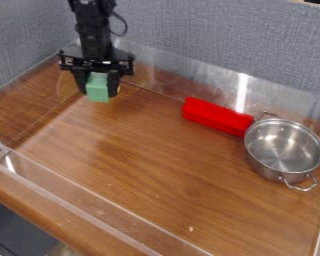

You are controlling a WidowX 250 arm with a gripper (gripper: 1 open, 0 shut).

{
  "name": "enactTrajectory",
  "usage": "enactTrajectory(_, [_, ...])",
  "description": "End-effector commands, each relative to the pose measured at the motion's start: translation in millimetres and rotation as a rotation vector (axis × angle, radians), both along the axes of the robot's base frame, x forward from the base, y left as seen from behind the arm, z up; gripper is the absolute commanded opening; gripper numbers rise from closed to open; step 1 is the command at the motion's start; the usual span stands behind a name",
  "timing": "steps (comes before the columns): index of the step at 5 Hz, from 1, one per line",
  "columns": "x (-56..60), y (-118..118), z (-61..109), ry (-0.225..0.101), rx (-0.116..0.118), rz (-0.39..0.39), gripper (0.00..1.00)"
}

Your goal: Put green object to the left side of the table

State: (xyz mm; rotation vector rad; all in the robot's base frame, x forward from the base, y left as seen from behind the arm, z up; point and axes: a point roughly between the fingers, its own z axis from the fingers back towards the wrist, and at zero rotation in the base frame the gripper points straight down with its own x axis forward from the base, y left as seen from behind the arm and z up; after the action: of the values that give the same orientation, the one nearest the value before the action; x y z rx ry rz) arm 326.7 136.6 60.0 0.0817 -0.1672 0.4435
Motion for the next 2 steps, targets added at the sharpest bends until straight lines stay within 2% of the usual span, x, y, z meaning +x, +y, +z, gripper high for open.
enactTrajectory(1, [10.9, 6.2, 16.0, -0.064, 0.027, -0.005, 0.0])
enactTrajectory(2, [14.8, 2.5, 15.7, -0.071, 0.024, -0.021, 0.0])
